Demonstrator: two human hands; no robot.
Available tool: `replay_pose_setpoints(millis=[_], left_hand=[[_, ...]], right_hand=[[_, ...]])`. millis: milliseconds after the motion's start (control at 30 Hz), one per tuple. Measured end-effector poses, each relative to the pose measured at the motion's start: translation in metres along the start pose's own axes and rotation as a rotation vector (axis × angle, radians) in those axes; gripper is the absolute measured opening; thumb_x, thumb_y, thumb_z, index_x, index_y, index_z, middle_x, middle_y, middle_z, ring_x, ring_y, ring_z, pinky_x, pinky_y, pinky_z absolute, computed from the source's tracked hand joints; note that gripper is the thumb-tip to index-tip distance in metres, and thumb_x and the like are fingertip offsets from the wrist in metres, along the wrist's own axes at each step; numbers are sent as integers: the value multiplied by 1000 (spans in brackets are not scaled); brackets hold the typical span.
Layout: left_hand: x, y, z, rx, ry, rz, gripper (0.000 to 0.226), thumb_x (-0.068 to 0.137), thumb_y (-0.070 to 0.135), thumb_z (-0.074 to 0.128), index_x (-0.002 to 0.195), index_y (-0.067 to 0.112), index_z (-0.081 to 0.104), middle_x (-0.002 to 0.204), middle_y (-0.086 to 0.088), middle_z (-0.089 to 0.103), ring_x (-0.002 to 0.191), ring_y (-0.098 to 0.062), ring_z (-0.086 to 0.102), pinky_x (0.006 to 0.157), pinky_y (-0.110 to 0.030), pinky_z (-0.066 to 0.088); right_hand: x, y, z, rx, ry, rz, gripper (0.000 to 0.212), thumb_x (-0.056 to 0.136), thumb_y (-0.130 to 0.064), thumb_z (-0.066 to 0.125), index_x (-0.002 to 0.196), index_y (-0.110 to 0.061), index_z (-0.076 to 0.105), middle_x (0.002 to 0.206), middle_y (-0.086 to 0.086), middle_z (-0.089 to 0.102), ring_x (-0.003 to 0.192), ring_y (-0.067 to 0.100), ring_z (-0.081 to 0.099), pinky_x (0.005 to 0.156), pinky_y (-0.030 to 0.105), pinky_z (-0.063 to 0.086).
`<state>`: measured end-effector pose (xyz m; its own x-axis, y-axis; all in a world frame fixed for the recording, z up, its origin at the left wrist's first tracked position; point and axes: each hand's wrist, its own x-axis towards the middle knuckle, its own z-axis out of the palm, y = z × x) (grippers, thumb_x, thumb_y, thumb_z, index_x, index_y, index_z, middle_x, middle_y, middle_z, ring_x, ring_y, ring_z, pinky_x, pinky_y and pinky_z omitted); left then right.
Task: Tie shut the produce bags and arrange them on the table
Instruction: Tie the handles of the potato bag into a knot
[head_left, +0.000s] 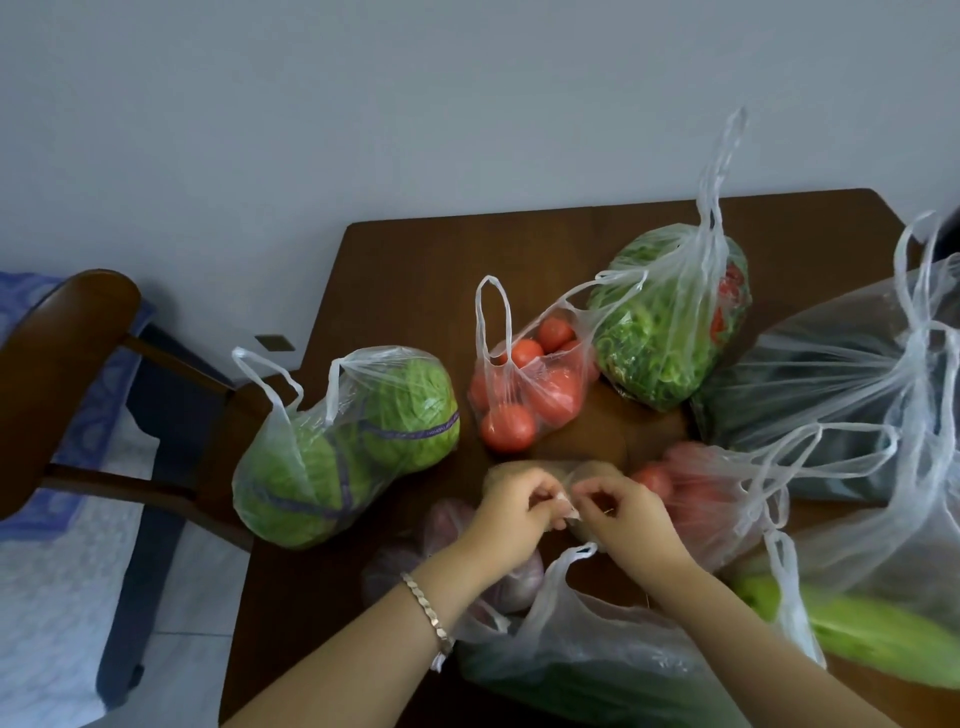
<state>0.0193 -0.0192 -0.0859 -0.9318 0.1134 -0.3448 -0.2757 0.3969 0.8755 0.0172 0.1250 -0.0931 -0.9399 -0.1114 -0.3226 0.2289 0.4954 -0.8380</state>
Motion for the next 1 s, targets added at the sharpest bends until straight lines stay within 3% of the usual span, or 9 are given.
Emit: replay_pose_setpoints(millis=[133,267,367,500,633,733,833,933,1000], left_hand=[[9,-3,-1,-23,110,-19,3,81,3,63,83,1,64,75,-3,63,66,-5,57,62,-6,42],[14,-3,6,-66,129,-83,2,80,7,65,82,5,65,78,-3,64,74,-11,58,61,-5,42],[15,-4,6,-77,156,-112,3,80,9,67,80,6,65,76,-2,64,73,-10,58,61,-5,41],[16,-5,5,-87,166,-138,8,81,10,66,87,5,67,79,-3,65,74,-10,60,64,-9,45],[16,-1,8,-166,167,-182,4,80,8,67,84,7,68,85,-11,69,73,-12,61,69,-18,50],[15,-2,9,-204,161,-236,3,80,9,67,81,12,66,83,-7,67,73,-11,62,67,-15,51],[13,-2,10,-251,150,-289,9,79,2,66,83,10,66,83,-7,64,81,-20,63,78,-31,54],[14,-2,10,-259,166,-294,7,78,3,66,78,9,68,72,-2,64,70,-11,60,68,-21,49],[16,-1,7,-183,260,-247,9,76,7,68,70,13,64,66,0,63,65,-10,59,65,-20,46]], right_hand=[[-11,-4,-8,120,-107,-83,31,79,3,60,88,-24,71,82,-7,73,80,3,66,74,14,53],[-11,-2,-8,249,-40,-25,27,78,0,66,88,-25,69,80,-10,71,73,0,67,65,12,53],[-8,1,-4,146,-29,-11,25,81,-5,64,86,-29,70,78,-17,68,73,-7,63,66,6,49],[-6,-1,0,116,-91,-22,26,81,-3,64,74,-27,71,65,-17,68,65,-7,62,60,3,45],[-3,-1,2,155,-9,-23,31,76,-4,69,60,-29,66,54,-14,65,58,-7,59,55,5,44],[-4,2,4,154,74,-29,23,71,-7,75,66,-26,64,62,-7,64,58,-3,58,56,15,47],[-5,3,4,177,59,-106,22,72,-9,74,77,-29,65,70,-8,64,67,-3,60,61,10,48],[-3,0,5,140,64,-208,19,79,-6,66,78,-24,69,81,-14,63,80,-4,60,72,2,43],[-2,-2,4,245,128,-155,24,83,-5,61,75,-27,65,93,-9,60,91,-2,55,77,0,39]])
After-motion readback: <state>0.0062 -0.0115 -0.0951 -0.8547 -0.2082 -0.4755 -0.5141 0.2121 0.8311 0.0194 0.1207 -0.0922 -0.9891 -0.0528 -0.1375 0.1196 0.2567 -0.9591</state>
